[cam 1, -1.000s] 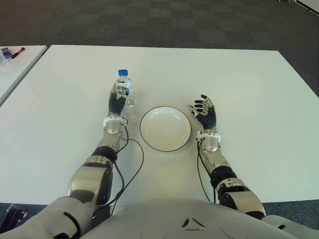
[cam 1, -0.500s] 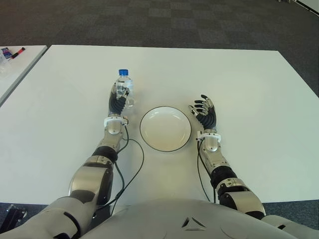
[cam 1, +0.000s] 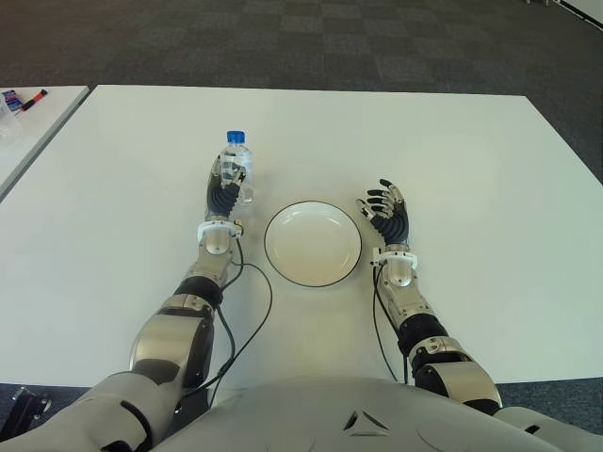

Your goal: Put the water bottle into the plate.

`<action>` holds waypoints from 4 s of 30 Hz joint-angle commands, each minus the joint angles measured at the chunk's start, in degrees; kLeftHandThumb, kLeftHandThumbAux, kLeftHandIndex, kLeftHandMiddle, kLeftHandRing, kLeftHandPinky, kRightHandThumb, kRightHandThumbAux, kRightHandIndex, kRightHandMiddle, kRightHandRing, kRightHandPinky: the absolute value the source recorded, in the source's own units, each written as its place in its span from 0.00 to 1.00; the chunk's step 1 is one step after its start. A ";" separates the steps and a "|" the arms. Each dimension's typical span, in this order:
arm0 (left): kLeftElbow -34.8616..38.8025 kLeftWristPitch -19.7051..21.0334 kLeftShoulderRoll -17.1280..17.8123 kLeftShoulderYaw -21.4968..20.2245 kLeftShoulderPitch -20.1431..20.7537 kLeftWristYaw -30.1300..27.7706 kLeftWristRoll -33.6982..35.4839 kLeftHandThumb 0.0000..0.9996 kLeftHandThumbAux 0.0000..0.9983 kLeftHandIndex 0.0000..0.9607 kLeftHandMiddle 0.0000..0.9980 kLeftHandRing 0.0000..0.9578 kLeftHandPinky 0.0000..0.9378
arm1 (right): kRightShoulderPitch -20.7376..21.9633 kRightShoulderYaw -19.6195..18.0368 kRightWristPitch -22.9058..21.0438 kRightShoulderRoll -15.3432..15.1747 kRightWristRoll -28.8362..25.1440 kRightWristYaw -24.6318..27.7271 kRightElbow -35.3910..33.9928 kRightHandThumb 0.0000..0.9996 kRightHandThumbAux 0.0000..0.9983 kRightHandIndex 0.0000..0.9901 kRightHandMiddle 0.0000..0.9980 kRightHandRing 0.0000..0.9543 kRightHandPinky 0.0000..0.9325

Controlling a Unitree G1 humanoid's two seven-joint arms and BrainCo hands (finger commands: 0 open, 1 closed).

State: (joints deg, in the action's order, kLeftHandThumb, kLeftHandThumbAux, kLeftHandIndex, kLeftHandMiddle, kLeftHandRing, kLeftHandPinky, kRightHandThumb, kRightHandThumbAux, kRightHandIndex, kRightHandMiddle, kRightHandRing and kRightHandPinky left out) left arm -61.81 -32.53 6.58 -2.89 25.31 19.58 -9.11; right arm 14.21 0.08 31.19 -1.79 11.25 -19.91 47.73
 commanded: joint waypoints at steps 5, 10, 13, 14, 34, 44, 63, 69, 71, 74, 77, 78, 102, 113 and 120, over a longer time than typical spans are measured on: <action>0.21 -0.51 -0.22 -0.45 0.30 -0.52 0.86 0.87 0.44 0.12 0.29 0.39 0.40 | -2.13 0.14 -2.05 0.41 -0.22 0.36 2.54 0.76 0.73 0.17 0.37 0.38 0.38; 0.44 -1.12 -1.20 -2.03 0.24 -2.49 3.51 0.94 0.54 0.23 0.35 0.46 0.49 | -2.17 -0.04 -2.02 0.56 -0.56 0.58 2.49 0.77 0.73 0.17 0.37 0.38 0.37; 1.59 -2.41 -1.52 -2.44 -0.16 -4.34 5.00 0.98 0.60 0.30 0.39 0.50 0.52 | -2.18 -0.01 -1.87 0.53 -0.53 0.57 2.52 0.77 0.74 0.17 0.37 0.38 0.38; 2.10 -2.83 -1.62 -2.50 -0.37 -4.88 5.38 0.99 0.61 0.32 0.40 0.52 0.54 | -2.19 0.00 -1.81 0.51 -0.52 0.58 2.53 0.76 0.74 0.17 0.37 0.38 0.38; 4.51 -6.56 -2.64 -4.32 -1.83 -11.75 9.46 1.00 0.62 0.40 0.47 0.51 0.64 | -2.16 -0.15 -1.93 0.57 -0.80 0.90 2.56 0.76 0.73 0.17 0.37 0.38 0.37; 8.41 -6.46 -3.56 -4.72 -3.64 -14.90 11.44 1.00 0.62 0.39 0.46 0.52 0.67 | -2.08 -0.22 -1.71 0.54 -0.76 0.76 2.78 0.75 0.73 0.17 0.36 0.38 0.38; 28.76 0.16 -7.14 -2.93 -12.33 -18.66 12.64 1.00 0.62 0.41 0.47 0.52 0.69 | -1.91 -0.20 -1.40 0.57 -0.74 0.84 3.19 0.76 0.72 0.17 0.37 0.38 0.38; 35.95 3.61 -8.05 -1.71 -15.74 -18.75 12.34 1.00 0.62 0.43 0.47 0.51 0.69 | -1.82 -0.24 -1.31 0.68 -0.72 0.64 3.37 0.75 0.72 0.17 0.37 0.38 0.38; 38.12 4.56 -8.46 -1.30 -16.77 -18.67 12.12 1.00 0.62 0.43 0.47 0.51 0.68 | -1.80 -0.24 -1.29 0.70 -0.68 0.57 3.44 0.75 0.72 0.17 0.37 0.38 0.38; 41.02 5.61 -9.20 -0.60 -18.13 -18.45 11.91 1.00 0.62 0.43 0.48 0.51 0.66 | -1.77 -0.26 -1.24 0.73 -0.65 0.50 3.55 0.75 0.71 0.17 0.37 0.38 0.38; 43.68 5.96 -10.20 0.33 -19.45 -18.56 12.11 1.00 0.62 0.43 0.48 0.51 0.65 | -1.77 -0.28 -1.14 0.81 -0.63 0.37 3.63 0.75 0.71 0.17 0.37 0.38 0.39; 44.26 6.09 -10.40 0.51 -19.73 -18.63 12.16 1.00 0.62 0.43 0.48 0.51 0.66 | -1.76 -0.28 -1.11 0.83 -0.63 0.35 3.65 0.75 0.71 0.17 0.37 0.38 0.39; 52.27 6.12 -10.66 8.55 -26.33 -23.75 12.03 1.00 0.62 0.42 0.48 0.51 0.65 | -1.51 -0.46 -1.65 1.40 -0.68 0.19 3.67 0.78 0.71 0.17 0.37 0.38 0.38; 53.33 4.72 -11.06 11.64 -27.48 -22.81 7.37 1.00 0.62 0.42 0.47 0.52 0.69 | -1.52 -0.47 -2.04 1.63 -0.73 0.21 3.41 0.78 0.70 0.17 0.37 0.38 0.39; 52.86 4.96 -10.64 12.78 -27.69 -23.45 6.87 1.00 0.62 0.43 0.47 0.52 0.72 | -1.52 -0.51 -2.03 1.79 -0.91 0.45 3.41 0.78 0.71 0.18 0.37 0.38 0.38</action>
State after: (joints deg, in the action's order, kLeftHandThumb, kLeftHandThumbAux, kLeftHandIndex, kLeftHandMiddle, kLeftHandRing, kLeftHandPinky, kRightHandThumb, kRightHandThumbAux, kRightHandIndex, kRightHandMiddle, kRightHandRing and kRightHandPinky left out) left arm -9.34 -26.82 -3.10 9.45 -2.16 -3.87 -2.15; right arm 15.06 -0.50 31.60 -0.85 10.92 -19.75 48.98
